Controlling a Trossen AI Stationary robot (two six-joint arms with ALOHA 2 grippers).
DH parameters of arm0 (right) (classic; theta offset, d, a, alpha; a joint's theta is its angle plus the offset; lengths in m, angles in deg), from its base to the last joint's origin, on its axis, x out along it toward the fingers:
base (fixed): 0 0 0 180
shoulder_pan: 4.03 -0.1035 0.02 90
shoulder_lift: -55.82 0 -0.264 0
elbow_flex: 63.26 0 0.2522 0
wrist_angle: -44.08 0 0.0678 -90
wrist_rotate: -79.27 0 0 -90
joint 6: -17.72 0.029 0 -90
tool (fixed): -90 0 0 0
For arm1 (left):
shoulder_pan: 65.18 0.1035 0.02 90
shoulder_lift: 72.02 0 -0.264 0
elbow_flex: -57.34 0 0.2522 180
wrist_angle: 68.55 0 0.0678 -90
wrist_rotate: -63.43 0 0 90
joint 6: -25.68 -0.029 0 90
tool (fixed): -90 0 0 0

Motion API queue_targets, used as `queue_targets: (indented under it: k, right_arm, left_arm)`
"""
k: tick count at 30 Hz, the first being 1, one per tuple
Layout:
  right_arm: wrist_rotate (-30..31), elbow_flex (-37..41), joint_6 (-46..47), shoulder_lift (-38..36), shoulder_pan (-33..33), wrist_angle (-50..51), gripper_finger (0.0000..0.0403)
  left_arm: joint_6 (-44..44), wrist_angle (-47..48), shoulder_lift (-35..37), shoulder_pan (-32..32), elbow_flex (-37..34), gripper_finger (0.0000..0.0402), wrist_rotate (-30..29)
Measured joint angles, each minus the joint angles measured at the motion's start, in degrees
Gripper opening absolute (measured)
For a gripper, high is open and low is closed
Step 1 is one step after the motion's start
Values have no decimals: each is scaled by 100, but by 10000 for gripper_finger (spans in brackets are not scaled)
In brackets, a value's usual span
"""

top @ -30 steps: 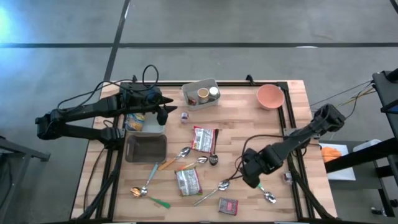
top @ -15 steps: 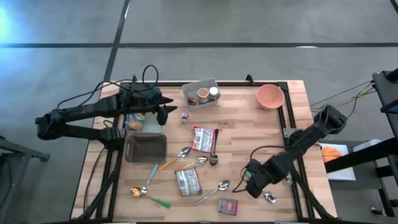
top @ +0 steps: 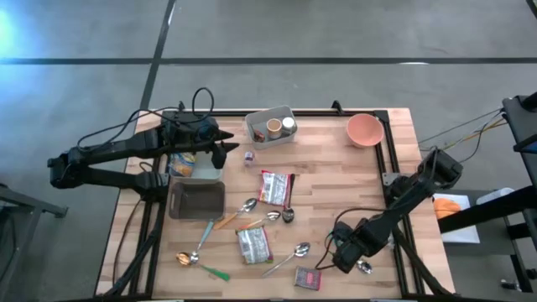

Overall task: Pick & Place Food Item
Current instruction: Put the right blue spoon into the black bin

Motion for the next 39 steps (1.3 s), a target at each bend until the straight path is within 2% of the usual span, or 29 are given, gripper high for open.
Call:
queue_targets:
  k: [6,14,17,21,28,35,39]
  right_arm:
    - [13,-223,-332,503,-11,72,237]
    - [-247,-476,-533,975,-2,224,230]
    - [-231,-580,-539,1039,-2,336,214]
    - [-223,-583,-353,1019,-4,335,161]
    - [-130,-559,-274,1037,-12,266,37]
    - [127,-665,-264,1037,-17,421,34]
    - [350,-900,-388,1071,-17,969,34]
  left_arm:
    - [0,0,0,1,0,219,-2]
    - [0,1,0,0,0,219,0]
    - [1,2,0,1,0,219,0]
    - [-1,2,0,1,0,219,0]
    - [-1,11,0,1,2,219,0]
    - [-1,50,0,1,0,219,0]
    - [-1,69,0,1,0,219,0]
